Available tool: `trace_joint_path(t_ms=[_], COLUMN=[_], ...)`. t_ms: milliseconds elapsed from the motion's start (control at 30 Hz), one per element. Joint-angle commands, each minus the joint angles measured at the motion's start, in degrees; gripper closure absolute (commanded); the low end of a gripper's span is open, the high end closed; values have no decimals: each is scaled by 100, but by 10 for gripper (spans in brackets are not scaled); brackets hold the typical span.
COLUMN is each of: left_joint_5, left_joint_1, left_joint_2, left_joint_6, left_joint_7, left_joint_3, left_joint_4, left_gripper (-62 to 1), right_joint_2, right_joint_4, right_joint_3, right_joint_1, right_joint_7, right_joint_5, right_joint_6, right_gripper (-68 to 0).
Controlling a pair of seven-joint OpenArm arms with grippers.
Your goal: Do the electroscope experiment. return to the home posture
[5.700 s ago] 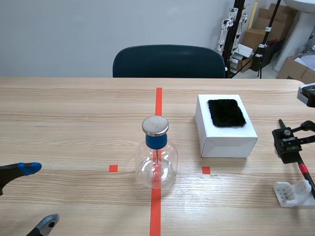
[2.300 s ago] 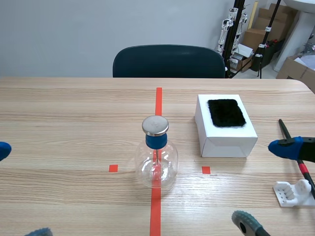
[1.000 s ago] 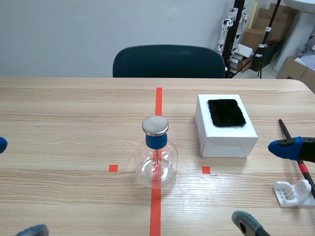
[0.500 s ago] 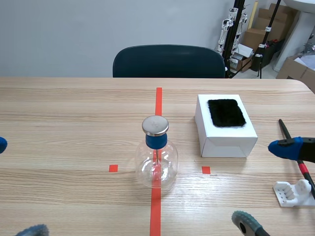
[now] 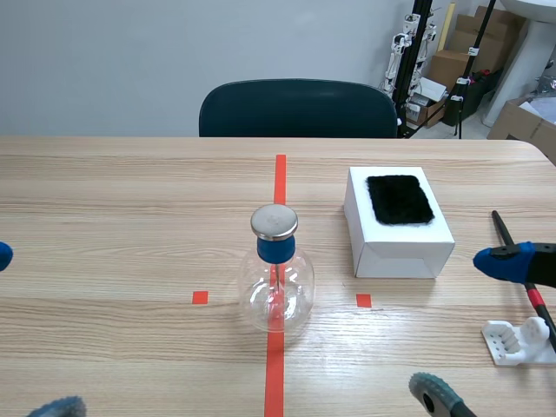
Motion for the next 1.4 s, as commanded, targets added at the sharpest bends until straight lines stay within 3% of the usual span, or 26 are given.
trace_joint_path(t_ms=[0,1367], left_joint_5=[-59,-59], left_joint_1=[2,0], left_joint_2=[-2,-2], left_joint_6=[-31,-31], left_joint_7=[-96,-96], left_joint_3=[-17,-17], left_joint_4=[105,103], left_gripper=[-623,-623], right_joint_2=[0,0], right_joint_4=[109,109], right_joint_3=[39,39], right_joint_1=[79,76], right_joint_7=[85,85], right_joint_5=[48,48], right_joint_6=[4,4], right_gripper=[-655,-655])
